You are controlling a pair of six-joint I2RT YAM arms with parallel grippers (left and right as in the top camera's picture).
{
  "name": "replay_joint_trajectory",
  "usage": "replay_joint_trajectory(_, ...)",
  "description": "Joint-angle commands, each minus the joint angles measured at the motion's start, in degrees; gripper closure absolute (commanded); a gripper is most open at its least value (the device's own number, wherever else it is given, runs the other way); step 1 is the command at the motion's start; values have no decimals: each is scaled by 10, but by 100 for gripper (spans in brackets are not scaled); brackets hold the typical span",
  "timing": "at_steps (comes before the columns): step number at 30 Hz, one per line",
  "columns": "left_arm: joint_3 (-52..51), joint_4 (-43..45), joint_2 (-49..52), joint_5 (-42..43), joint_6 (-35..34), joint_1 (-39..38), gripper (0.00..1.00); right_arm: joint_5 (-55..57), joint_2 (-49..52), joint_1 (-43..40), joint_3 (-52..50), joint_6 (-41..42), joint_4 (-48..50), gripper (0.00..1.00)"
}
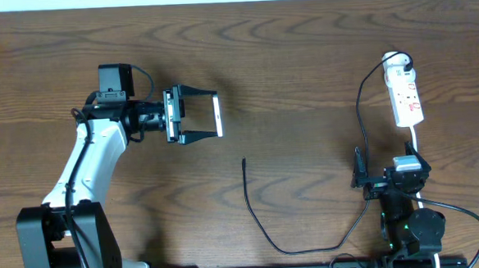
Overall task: Plug charger to phone and switch on socket
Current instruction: 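Lift the phone with the left gripper and turn it upright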
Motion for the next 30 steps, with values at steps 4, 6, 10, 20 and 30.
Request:
replay_joint_trajectory(4,9,12,-15,-11,136,2,93,6,-1,11,-1,-5,-2,1)
replay_joint_trajectory(6,8,11,-15,-41,194,2,93,6,-1,11,-1,-5,-2,1)
replay_joint_trajectory(10,7,8,-15,-100,278,1,93,6,-1,11,-1,-5,-2,1)
replay_joint_trajectory(20,6,7,-15,-170,379,1,93,25,-1,11,-1,-16,-3,1)
replay_joint_trajectory(30,6,-38,-15,-302,445,1,93,20,-1,11,-1,-16,10,1)
